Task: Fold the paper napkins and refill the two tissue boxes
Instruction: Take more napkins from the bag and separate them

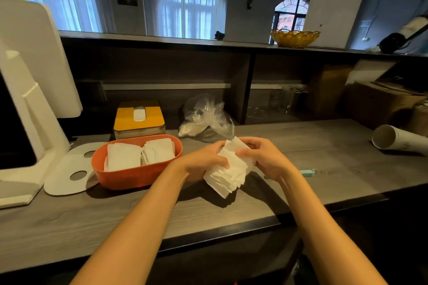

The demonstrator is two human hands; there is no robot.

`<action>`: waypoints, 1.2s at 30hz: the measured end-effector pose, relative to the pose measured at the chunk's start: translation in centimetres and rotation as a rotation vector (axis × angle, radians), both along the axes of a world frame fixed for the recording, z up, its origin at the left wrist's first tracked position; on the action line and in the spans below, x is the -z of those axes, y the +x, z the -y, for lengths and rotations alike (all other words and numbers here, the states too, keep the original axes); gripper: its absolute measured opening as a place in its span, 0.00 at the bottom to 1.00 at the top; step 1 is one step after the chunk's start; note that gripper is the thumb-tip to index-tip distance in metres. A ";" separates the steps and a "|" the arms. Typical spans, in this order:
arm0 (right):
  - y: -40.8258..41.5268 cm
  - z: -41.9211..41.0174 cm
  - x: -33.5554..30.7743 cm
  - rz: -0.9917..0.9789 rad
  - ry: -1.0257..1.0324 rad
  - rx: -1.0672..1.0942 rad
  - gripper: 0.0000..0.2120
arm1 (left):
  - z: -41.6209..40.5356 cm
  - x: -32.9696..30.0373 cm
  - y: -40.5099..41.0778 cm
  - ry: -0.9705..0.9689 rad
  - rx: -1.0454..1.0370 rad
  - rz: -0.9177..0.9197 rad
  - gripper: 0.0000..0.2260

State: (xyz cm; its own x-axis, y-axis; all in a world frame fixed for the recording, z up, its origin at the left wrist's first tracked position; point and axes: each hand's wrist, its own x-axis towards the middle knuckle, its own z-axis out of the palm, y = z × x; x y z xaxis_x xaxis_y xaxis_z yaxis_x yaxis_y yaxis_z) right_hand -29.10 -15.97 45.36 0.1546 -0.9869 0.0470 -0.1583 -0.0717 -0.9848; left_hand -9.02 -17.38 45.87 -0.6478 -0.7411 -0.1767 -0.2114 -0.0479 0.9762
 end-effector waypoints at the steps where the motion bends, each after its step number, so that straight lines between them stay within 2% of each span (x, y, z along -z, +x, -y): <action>1: 0.0 -0.5 0.0 0.016 0.013 -0.022 0.15 | -0.2 0.0 0.4 -0.036 -0.018 0.023 0.30; 6: 0.5 -2.3 1.0 0.049 0.125 -0.133 0.15 | -2.0 -0.3 1.8 -0.281 -0.024 0.133 0.30; 10: 0.9 -3.1 1.2 0.026 0.104 -0.178 0.12 | -2.8 -0.3 2.7 -0.377 -0.014 0.117 0.30; 12: 1.2 -3.5 1.0 0.029 0.048 -0.127 0.11 | -2.8 0.3 3.1 -0.394 -0.125 0.070 0.28; 16: 2.1 -3.4 2.2 0.026 -0.054 0.114 0.12 | -2.9 2.8 2.5 -0.451 -0.573 -0.058 0.19; 19: 2.9 -3.5 3.1 0.055 -0.004 0.148 0.15 | -3.6 4.5 1.0 -0.448 -0.746 -0.098 0.15; 21: 3.7 -3.7 3.1 0.106 0.008 0.200 0.14 | -3.8 5.2 0.1 -0.442 -0.798 -0.094 0.13; 24: 6.1 -3.8 2.9 0.219 0.025 0.438 0.11 | -4.2 5.1 -1.1 -0.389 -0.850 -0.157 0.11; 27: 8.3 -3.1 3.6 0.165 -0.002 0.621 0.13 | -4.9 4.6 -3.1 -0.313 -0.949 -0.253 0.06; 30: 8.6 -2.5 3.8 0.099 -0.032 0.730 0.08 | -5.0 4.1 -4.3 -0.291 -1.119 -0.261 0.05; 33: 7.9 -2.2 3.9 0.145 -0.034 0.728 0.06 | -4.4 4.1 -4.0 -0.305 -1.207 -0.220 0.06; 36: 7.7 -2.0 4.4 0.129 -0.067 0.650 0.06 | -4.0 4.3 -3.9 -0.282 -1.126 -0.236 0.07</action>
State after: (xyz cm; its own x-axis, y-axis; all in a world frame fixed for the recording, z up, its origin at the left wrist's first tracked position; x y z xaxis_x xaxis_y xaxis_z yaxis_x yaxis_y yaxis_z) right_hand -21.36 -13.93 40.98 -0.4819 -0.8716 0.0893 -0.0711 -0.0627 -0.9955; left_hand -12.88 -13.41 41.53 0.4000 -0.9085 0.1205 -0.0013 0.1309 0.9914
